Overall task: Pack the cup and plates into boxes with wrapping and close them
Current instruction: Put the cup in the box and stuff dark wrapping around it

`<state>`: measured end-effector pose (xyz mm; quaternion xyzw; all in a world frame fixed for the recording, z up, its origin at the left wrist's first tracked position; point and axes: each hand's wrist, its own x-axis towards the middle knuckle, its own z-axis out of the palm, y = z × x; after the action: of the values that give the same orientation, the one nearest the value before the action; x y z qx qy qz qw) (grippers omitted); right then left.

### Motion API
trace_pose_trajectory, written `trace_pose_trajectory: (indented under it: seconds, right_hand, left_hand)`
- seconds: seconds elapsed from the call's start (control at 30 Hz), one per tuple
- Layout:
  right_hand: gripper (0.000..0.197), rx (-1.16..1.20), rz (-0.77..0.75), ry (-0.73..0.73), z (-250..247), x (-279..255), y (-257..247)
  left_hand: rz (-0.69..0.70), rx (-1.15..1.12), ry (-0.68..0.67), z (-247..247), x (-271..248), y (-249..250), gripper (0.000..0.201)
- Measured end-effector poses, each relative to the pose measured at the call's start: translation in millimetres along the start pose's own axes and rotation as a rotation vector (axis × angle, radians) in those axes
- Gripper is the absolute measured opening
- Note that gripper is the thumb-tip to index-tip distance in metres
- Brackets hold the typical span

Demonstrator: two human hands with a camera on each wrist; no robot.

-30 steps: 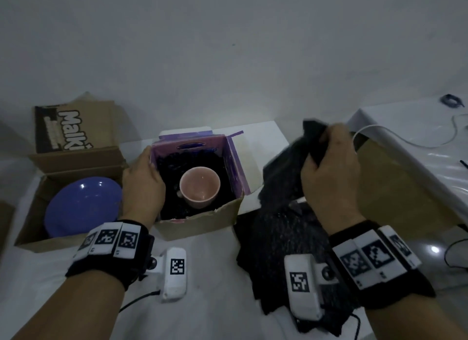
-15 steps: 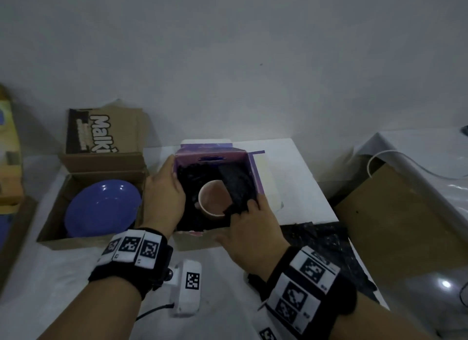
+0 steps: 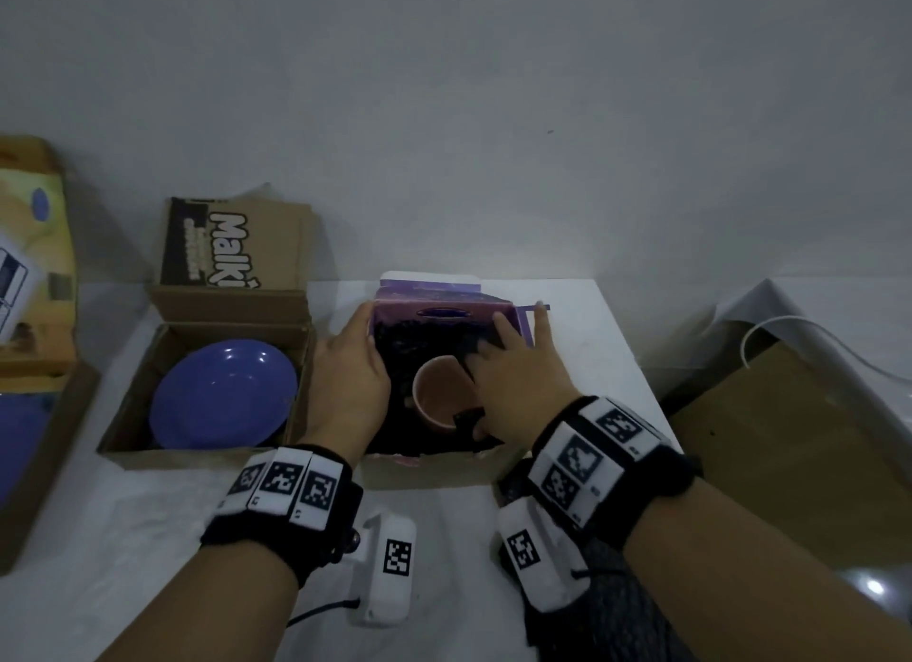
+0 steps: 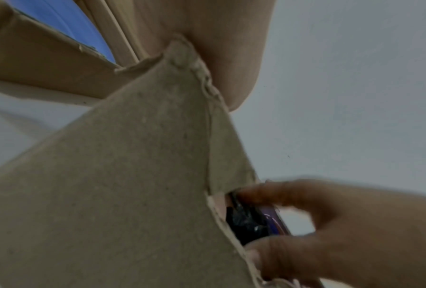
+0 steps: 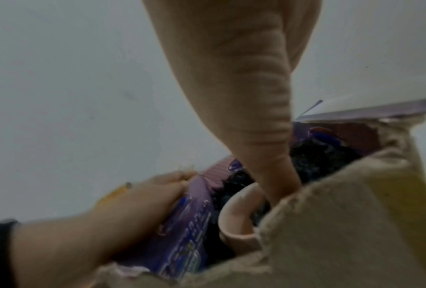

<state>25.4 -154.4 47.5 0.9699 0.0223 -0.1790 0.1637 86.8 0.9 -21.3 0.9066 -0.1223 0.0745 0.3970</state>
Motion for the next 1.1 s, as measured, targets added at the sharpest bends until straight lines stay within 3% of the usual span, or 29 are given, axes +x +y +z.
trace_pose_trajectory:
  seconds: [0.23,0.3,0.47,0.63,0.83,1.0,1.1]
  right_hand:
    - [0.099,-0.188,0.088,-0.304,31.1,26.9,-3.1]
    - [0.102,-0.130,0.077,-0.355,26.4,27.6,-0.9]
    - [0.077,0.091,0.022,-0.471,-7.8,9.8,5.5]
    - [0.062,0.158,-0.052,-0.484,15.6,7.2,-16.3]
    - [0.068,0.259,-0.021,-0.604,8.7,25.1,-6.8]
    - [0.058,0.195,-0.104,-0.577,10.4,12.1,-10.0]
    - [0.039,0.243,-0.076,-0.294,-15.8,13.1,-1.5]
  left_hand:
    - [-0.021,0.025,-0.022,0.3,2.0,-0.8,0.046]
    - [-0.017,0.022,-0.020,0.0,1.9,-0.5,0.046]
    - [-0.005,0.017,-0.023,-2.0,1.8,1.8,0.047]
    - [-0.047,0.007,-0.034,-0.4,0.1,5.9,0.048]
    - [-0.054,-0.016,-0.034,0.2,-0.5,3.2,0.046]
    - [-0.061,-0.012,-0.023,0.8,-2.2,4.1,0.046]
    - [-0.043,-0.025,-0.021,0.9,-2.2,3.1,0.045]
